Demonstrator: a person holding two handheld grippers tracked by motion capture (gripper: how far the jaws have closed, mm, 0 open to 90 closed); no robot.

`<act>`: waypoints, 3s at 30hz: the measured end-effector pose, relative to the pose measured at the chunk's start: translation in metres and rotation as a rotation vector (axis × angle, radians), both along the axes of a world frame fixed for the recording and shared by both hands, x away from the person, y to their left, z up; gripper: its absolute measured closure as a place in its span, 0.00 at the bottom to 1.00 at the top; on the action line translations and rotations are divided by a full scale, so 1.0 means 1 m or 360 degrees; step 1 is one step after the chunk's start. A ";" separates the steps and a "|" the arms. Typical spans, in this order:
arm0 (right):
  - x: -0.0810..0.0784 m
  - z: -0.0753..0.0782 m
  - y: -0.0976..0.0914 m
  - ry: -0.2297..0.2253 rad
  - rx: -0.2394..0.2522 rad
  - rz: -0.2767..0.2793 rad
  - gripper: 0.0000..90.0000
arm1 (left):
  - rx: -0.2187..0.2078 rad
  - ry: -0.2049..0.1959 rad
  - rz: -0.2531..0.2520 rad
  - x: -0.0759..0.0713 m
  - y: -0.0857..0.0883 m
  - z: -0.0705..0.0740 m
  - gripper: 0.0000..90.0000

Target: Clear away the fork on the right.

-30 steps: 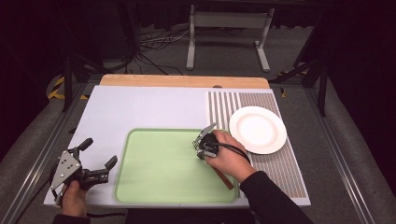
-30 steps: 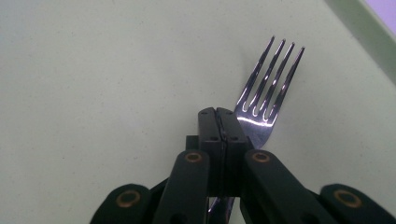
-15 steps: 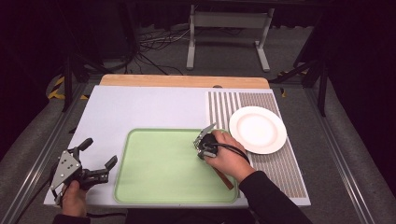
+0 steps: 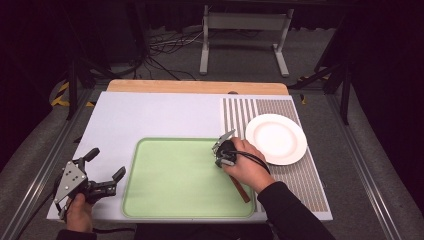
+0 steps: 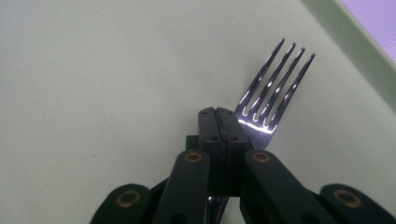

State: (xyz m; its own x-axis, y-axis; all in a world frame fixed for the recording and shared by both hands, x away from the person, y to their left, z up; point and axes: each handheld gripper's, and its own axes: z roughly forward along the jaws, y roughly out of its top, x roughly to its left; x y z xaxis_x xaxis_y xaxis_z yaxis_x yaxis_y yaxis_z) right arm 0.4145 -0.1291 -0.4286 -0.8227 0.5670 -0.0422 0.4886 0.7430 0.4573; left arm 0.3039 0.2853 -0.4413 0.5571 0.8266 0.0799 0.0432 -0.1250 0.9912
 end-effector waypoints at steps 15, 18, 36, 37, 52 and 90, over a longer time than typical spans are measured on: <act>0.007 0.001 -0.014 -0.0013 -0.0037 -0.0078 1.00 | -0.0001 0.0004 0.0002 0.000 0.000 0.000 0.00; 0.008 0.002 -0.016 -0.0013 -0.0041 -0.0093 1.00 | -0.0003 0.0006 0.0003 0.000 0.000 0.000 0.00; 0.013 0.003 -0.031 -0.0013 -0.0070 -0.0184 1.00 | -0.0007 0.0010 0.0006 0.000 0.000 -0.001 0.00; 0.013 0.003 -0.032 -0.0013 -0.0069 -0.0193 1.00 | -0.0009 0.0009 0.0006 0.001 0.000 -0.001 0.00; 0.014 0.004 -0.038 -0.0020 -0.0101 -0.0236 1.00 | -0.0009 0.0009 0.0006 0.001 0.000 -0.001 0.00; -0.023 0.053 -0.072 -0.0448 0.0374 -0.0068 0.18 | 0.0001 0.0008 0.0009 0.001 -0.001 -0.001 0.00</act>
State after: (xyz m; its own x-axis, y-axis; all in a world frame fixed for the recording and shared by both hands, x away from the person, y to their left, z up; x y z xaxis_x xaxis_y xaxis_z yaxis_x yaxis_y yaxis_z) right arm 0.3914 -0.2009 -0.3755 -0.7729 0.6215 -0.1280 0.3478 0.5836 0.7338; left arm 0.3047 0.2846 -0.4422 0.5527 0.8297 0.0778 0.0489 -0.1254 0.9909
